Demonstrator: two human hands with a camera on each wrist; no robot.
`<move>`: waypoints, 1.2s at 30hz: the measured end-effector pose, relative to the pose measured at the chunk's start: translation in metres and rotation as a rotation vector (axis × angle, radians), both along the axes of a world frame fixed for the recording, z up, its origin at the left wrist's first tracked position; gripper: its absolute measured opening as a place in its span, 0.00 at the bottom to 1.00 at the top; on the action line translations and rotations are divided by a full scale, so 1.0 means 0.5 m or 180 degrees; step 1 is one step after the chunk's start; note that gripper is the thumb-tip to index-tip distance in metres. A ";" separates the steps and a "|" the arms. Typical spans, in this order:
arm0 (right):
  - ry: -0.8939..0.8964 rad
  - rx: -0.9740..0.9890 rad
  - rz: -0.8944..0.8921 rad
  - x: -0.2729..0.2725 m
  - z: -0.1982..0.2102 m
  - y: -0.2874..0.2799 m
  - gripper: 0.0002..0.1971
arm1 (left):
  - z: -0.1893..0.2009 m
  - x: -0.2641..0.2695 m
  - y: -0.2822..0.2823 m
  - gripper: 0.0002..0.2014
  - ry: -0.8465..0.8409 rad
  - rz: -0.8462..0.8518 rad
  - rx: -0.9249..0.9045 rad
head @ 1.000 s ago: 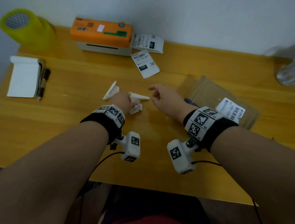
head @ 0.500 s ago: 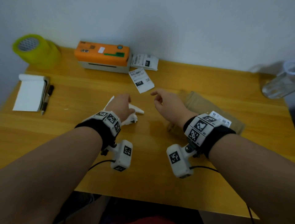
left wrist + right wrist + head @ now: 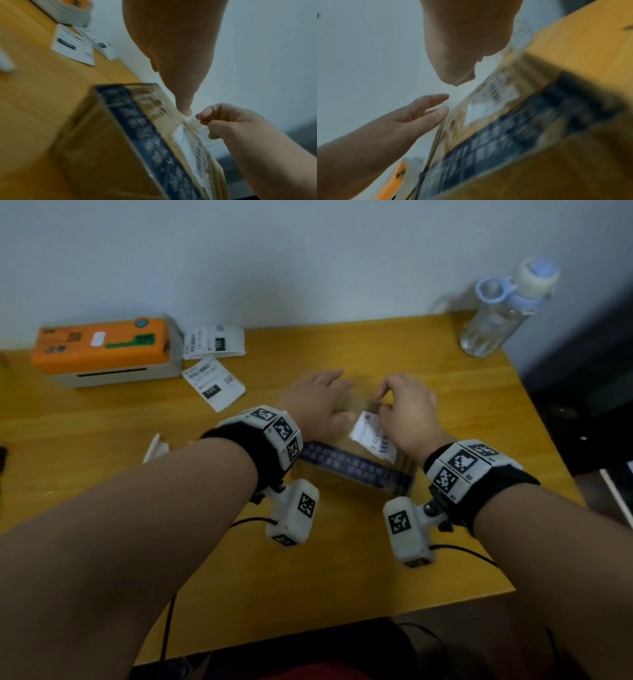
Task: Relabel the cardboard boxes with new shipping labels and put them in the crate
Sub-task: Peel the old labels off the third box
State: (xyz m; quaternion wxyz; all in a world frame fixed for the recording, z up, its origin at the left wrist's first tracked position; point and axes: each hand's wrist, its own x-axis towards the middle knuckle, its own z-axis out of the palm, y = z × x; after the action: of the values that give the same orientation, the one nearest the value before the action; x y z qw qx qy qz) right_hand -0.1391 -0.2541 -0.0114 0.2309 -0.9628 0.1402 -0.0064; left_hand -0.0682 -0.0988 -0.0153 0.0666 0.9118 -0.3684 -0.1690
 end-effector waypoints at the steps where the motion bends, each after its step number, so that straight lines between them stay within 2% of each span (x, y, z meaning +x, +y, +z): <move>1: -0.0005 -0.0007 -0.0076 -0.010 0.001 -0.017 0.10 | -0.002 0.000 -0.014 0.31 0.0087 -0.0121 0.0198; 3: 0.0013 -0.0067 -0.0157 -0.025 -0.003 -0.042 0.09 | -0.012 -0.002 -0.025 0.30 0.0127 -0.0280 0.0520; 7: 0.0057 -0.0175 -0.0147 -0.035 -0.011 -0.059 0.09 | -0.011 -0.009 -0.004 0.36 -0.0291 -0.0252 0.0903; 14: 0.0238 -0.0351 0.0214 -0.011 -0.006 0.001 0.15 | 0.002 -0.020 0.088 0.44 -0.0334 0.1136 0.1010; 17: 0.0485 -0.0328 0.0639 0.003 -0.003 0.045 0.17 | 0.005 -0.034 0.129 0.48 -0.0139 0.1350 0.1105; 20: 0.0861 -0.0193 0.1001 0.019 -0.002 0.090 0.21 | -0.002 -0.040 0.154 0.42 0.0316 0.1406 0.0965; 23: 0.0991 -0.0277 0.1197 0.036 -0.007 0.128 0.23 | -0.001 -0.045 0.158 0.37 0.0676 0.1409 0.0673; 27: 0.1139 -0.0276 0.1262 0.059 -0.013 0.150 0.24 | -0.003 -0.047 0.161 0.35 0.0785 0.1085 0.0357; 36: 0.0633 -0.0144 0.1427 0.064 -0.042 0.126 0.19 | -0.002 -0.026 0.171 0.37 0.0859 0.0777 0.0259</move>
State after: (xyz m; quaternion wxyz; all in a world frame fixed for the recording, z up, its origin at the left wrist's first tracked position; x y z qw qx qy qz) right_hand -0.1071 -0.1912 -0.0324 0.1899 -0.9707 -0.0551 0.1367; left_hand -0.0813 -0.0131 -0.0164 0.0985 0.9207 -0.2356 -0.2952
